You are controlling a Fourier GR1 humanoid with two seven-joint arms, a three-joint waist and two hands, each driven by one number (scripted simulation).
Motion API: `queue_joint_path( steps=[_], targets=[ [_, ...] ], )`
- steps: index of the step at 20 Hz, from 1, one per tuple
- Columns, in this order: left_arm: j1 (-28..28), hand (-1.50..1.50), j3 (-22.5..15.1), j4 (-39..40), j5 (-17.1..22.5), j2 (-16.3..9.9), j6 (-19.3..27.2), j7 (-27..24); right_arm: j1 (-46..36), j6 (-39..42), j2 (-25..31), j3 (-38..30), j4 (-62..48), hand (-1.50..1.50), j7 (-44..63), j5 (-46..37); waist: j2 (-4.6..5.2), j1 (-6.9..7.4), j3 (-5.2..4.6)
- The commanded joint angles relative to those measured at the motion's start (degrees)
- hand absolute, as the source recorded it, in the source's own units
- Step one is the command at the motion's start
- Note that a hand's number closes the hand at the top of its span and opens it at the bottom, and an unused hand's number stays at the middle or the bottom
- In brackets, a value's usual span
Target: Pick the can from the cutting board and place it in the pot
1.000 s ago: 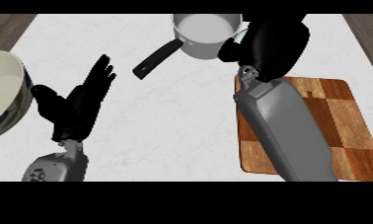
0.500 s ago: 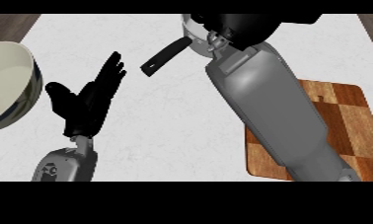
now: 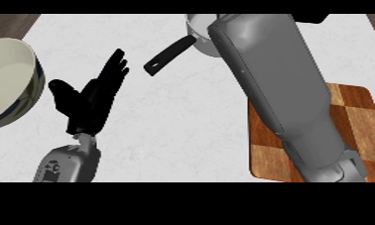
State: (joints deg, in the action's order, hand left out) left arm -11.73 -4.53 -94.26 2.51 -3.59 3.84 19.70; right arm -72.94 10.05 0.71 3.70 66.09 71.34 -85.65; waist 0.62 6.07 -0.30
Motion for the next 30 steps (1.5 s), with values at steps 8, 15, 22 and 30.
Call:
queue_joint_path(
  steps=[8,15,22,30],
  targets=[
    [0.82,0.00,-0.77,-0.59,-0.14,0.76,-0.09,-0.86,-5.16,-7.64,-0.68,-5.55,-18.96,1.50,12.56,5.49,0.65,0.56,0.09],
    [-1.61,0.00,0.18,0.92,0.20,-0.12,-0.79,-0.47,0.16,-22.47,-0.68,-13.44,-17.16,-1.50,12.62,11.28,1.22,0.68,0.23],
    [-1.29,0.00,0.33,0.36,0.63,-0.28,-1.08,0.12,0.71,-37.01,-0.68,-13.69,-13.76,-1.50,7.25,9.61,0.57,0.41,0.20],
    [-0.54,0.00,2.18,1.78,0.36,-0.67,0.17,-0.29,2.11,-46.77,-0.69,-12.48,-8.25,-1.50,10.03,-4.13,-0.46,-2.84,0.14]
  ],
)
